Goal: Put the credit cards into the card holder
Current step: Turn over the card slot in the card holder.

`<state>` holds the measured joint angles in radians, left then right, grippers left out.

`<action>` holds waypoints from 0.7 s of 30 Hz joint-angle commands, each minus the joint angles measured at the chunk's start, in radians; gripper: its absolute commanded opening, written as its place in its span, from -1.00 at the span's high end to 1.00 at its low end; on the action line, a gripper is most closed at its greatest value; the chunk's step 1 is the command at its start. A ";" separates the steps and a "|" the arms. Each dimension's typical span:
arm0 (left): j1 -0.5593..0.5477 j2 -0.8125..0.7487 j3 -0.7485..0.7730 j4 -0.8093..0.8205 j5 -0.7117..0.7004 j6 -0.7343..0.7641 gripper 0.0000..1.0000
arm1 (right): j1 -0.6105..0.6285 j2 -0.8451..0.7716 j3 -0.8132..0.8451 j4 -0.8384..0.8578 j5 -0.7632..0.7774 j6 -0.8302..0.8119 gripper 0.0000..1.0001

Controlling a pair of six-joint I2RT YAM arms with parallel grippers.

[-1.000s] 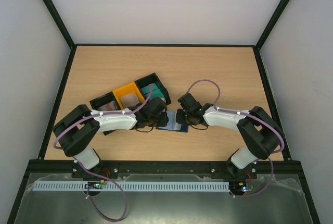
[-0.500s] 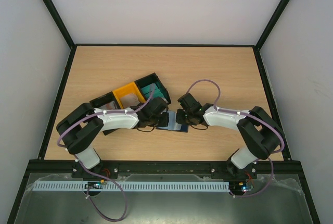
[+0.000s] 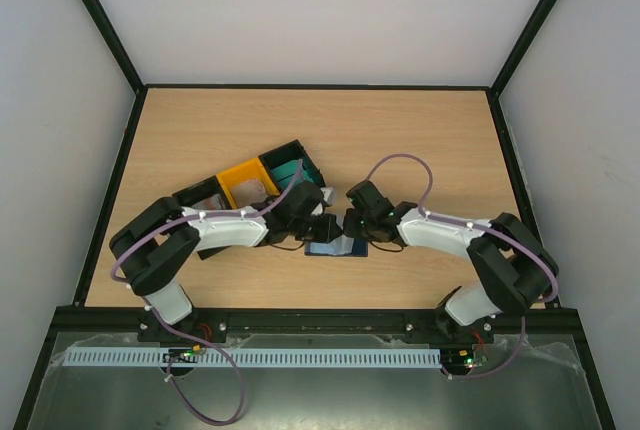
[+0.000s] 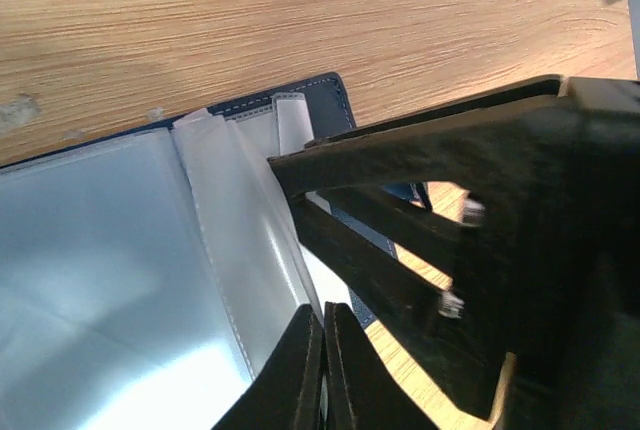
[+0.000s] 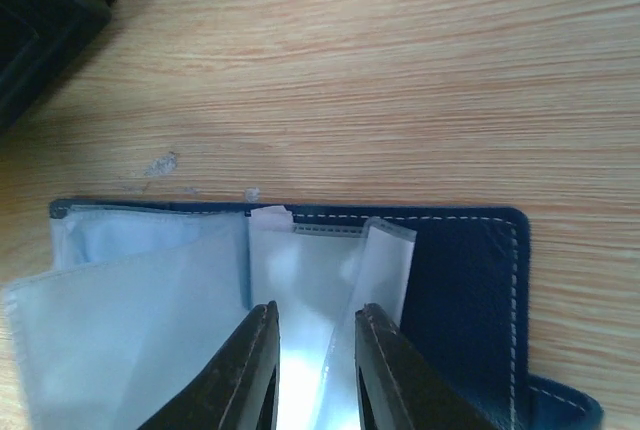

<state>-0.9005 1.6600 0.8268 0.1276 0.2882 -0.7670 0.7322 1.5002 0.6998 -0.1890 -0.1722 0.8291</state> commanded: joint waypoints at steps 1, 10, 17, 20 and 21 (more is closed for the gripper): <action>-0.006 0.038 0.034 0.025 0.049 0.020 0.93 | -0.004 -0.093 -0.028 -0.019 0.091 0.048 0.53; -0.006 0.085 0.045 0.060 0.089 0.013 0.84 | -0.005 -0.211 -0.046 -0.045 0.179 0.094 0.45; -0.022 0.133 0.080 0.072 0.110 0.012 0.61 | -0.006 -0.307 -0.068 -0.075 0.206 0.123 0.41; -0.030 0.152 0.089 0.076 0.114 0.010 0.49 | -0.005 -0.334 -0.080 -0.085 0.198 0.132 0.40; -0.032 0.156 0.090 0.079 0.117 0.009 0.46 | -0.006 -0.341 -0.084 -0.086 0.197 0.136 0.39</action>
<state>-0.9195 1.7885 0.8890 0.1886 0.3836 -0.7650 0.7322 1.1950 0.6418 -0.2310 -0.0093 0.9352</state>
